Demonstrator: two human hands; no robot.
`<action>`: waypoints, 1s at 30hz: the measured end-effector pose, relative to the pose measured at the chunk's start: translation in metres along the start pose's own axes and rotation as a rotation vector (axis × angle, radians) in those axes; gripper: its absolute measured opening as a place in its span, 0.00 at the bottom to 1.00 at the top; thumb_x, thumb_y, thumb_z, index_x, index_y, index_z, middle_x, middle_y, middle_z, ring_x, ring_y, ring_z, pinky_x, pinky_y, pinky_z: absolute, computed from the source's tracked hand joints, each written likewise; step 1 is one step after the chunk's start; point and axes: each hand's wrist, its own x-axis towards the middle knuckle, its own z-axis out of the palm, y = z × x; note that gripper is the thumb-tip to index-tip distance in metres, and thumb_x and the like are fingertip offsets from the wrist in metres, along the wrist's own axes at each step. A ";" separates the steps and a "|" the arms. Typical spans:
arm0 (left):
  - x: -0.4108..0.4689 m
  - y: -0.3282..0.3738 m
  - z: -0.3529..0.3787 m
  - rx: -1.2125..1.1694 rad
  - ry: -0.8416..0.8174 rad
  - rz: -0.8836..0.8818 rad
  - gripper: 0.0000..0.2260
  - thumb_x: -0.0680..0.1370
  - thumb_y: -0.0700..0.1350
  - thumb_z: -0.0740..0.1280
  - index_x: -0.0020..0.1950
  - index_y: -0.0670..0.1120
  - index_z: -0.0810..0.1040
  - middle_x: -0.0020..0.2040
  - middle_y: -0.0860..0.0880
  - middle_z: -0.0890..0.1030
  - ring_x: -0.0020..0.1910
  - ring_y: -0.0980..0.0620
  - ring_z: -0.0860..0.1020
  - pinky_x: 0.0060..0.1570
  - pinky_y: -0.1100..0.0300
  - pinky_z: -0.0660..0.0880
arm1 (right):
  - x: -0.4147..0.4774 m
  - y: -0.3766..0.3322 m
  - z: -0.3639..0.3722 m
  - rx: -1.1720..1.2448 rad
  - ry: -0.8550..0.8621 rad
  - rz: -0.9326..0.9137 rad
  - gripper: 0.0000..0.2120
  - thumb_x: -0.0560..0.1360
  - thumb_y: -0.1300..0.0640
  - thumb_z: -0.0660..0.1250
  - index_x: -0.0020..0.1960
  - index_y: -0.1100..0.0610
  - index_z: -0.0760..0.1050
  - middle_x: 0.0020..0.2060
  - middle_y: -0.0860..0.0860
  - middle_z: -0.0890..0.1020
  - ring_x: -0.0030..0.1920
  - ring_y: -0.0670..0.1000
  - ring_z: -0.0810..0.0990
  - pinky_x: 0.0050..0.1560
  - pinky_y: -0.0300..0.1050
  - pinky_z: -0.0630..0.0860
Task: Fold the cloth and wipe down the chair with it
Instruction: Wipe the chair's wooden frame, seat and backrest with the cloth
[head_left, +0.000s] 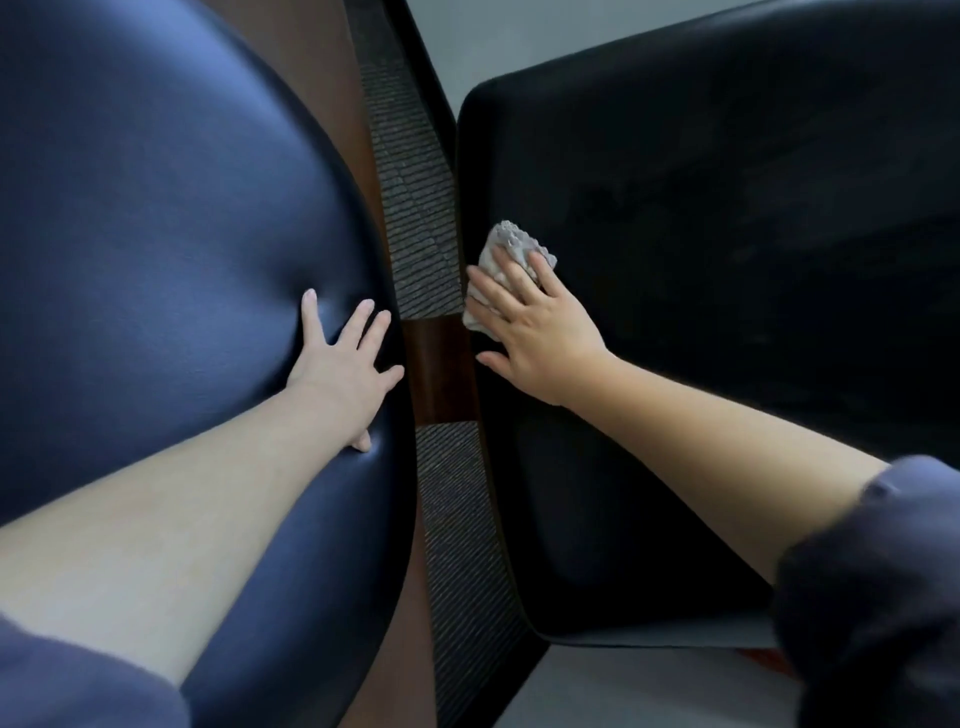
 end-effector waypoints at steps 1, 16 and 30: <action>-0.001 0.000 -0.001 -0.005 -0.002 0.002 0.43 0.74 0.67 0.65 0.80 0.58 0.45 0.78 0.38 0.33 0.76 0.38 0.31 0.63 0.21 0.41 | -0.017 -0.004 0.005 0.030 0.006 -0.033 0.33 0.77 0.37 0.48 0.77 0.54 0.59 0.77 0.54 0.55 0.77 0.60 0.45 0.75 0.60 0.43; -0.006 0.004 0.005 -0.012 0.074 -0.060 0.41 0.76 0.66 0.63 0.80 0.58 0.43 0.78 0.39 0.32 0.76 0.38 0.31 0.65 0.23 0.41 | -0.068 -0.004 0.012 0.075 0.009 0.027 0.32 0.79 0.38 0.47 0.77 0.55 0.59 0.77 0.55 0.55 0.77 0.62 0.46 0.75 0.61 0.46; -0.100 0.068 0.054 -0.082 -0.001 0.005 0.35 0.79 0.69 0.49 0.79 0.57 0.38 0.78 0.36 0.33 0.77 0.35 0.34 0.65 0.22 0.46 | -0.137 -0.091 0.026 0.149 -0.143 -0.045 0.30 0.78 0.39 0.52 0.75 0.53 0.63 0.76 0.53 0.59 0.77 0.60 0.51 0.75 0.60 0.46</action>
